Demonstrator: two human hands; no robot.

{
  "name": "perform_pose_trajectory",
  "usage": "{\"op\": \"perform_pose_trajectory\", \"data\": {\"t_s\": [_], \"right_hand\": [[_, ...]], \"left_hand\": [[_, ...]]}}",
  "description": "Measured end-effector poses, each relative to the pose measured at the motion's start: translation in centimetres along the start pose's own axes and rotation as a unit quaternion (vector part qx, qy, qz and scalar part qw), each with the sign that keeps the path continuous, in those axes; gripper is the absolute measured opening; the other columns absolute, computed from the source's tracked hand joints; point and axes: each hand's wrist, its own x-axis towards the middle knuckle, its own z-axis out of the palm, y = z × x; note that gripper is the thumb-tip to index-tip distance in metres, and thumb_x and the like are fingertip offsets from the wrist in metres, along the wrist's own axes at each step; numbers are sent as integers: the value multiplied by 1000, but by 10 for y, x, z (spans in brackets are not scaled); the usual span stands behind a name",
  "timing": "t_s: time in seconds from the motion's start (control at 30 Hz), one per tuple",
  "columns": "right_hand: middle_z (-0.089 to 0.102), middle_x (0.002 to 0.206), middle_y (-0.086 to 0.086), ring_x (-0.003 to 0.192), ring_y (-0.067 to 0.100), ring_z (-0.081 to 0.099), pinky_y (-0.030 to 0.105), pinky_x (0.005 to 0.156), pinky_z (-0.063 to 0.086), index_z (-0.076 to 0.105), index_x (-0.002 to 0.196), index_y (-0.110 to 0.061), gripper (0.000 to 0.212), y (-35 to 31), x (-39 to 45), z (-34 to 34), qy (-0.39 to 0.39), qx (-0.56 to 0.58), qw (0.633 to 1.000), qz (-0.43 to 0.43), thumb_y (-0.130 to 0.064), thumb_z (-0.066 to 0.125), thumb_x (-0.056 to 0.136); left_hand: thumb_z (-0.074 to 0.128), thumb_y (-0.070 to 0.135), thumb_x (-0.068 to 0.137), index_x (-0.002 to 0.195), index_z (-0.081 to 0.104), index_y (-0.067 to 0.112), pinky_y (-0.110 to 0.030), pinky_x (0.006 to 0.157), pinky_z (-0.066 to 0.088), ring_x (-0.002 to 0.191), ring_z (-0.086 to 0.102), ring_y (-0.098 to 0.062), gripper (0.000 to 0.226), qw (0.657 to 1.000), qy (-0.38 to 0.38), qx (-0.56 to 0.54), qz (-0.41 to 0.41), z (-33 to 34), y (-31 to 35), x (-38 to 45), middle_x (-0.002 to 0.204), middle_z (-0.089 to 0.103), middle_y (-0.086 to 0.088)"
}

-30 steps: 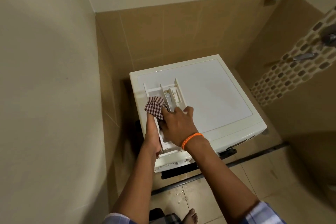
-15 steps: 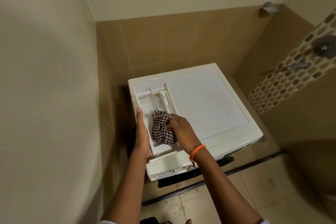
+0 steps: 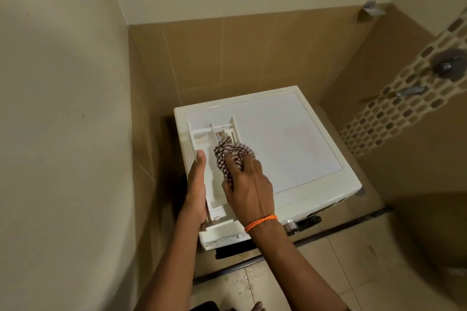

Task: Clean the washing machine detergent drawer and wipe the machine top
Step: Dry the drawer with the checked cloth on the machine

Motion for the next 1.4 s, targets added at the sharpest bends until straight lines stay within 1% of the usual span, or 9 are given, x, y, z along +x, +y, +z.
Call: {"op": "perform_pose_trajectory", "data": {"t_s": [0.2,0.3,0.43,0.6,0.7,0.83,1.07,1.27,1.4], "right_hand": [[56,136,15,119,35,58,51,82,63,72,128,-22,39,4,-10,-5,-38,-24,998,-35,-24,73,88],[56,123,9,107,31,58,44,72,60,80,103,-25,18,9,-8,-9,-40,-27,997,-54,-23,75,86],[56,117,8,99,30,57,38,63,54,81,91,-27,13,12,13,-9,-24,-66,996,-52,-24,84,79],[56,124,14,102,35,59,43,67,58,80,102,-23,14,8,41,-10,-14,-63,997,-29,-29,78,89],[55,125,14,105,35,59,43,69,57,79,106,-21,16,4,43,-12,-22,-53,998,-24,-31,74,93],[50,130,11,113,33,55,37,70,45,74,119,-21,26,6,37,-20,-85,-25,996,-22,-33,61,101],[58,134,3,123,27,62,39,92,49,67,137,-34,36,9,15,-31,-248,44,968,14,-40,58,102],[65,133,-1,121,26,65,37,95,51,69,136,-35,36,12,17,-33,-259,12,965,32,-38,60,101],[66,114,3,106,28,67,36,77,53,63,142,-39,47,8,5,-34,-107,36,993,29,-35,70,96]], "left_hand": [[62,100,72,150,60,35,-64,113,50,134,66,-36,102,999,20,-18,22,-7,15,-3,145,69,-9],[61,104,64,151,58,35,-67,109,53,129,69,-38,111,1000,14,-19,18,-5,20,-6,141,71,-12],[57,99,76,154,56,33,-66,114,48,135,65,-39,103,999,-10,-29,19,4,22,-10,147,67,-14],[58,96,81,152,57,42,-57,117,47,139,63,-27,89,999,-2,21,35,9,14,-9,149,68,1],[58,98,78,155,52,48,-58,126,36,149,52,-21,92,999,-2,19,45,5,15,-9,158,58,10],[55,94,79,164,39,39,-40,126,27,146,40,-6,102,995,4,38,91,9,16,-15,157,44,24],[66,99,69,152,52,52,-64,120,41,149,52,-30,96,996,54,6,68,-2,23,-6,159,57,5],[62,104,65,156,48,52,-59,127,33,154,44,-22,105,997,35,34,51,2,15,-6,164,51,12],[65,101,68,153,54,47,-59,124,38,148,53,-24,101,997,43,37,59,0,24,1,157,59,8]]}}
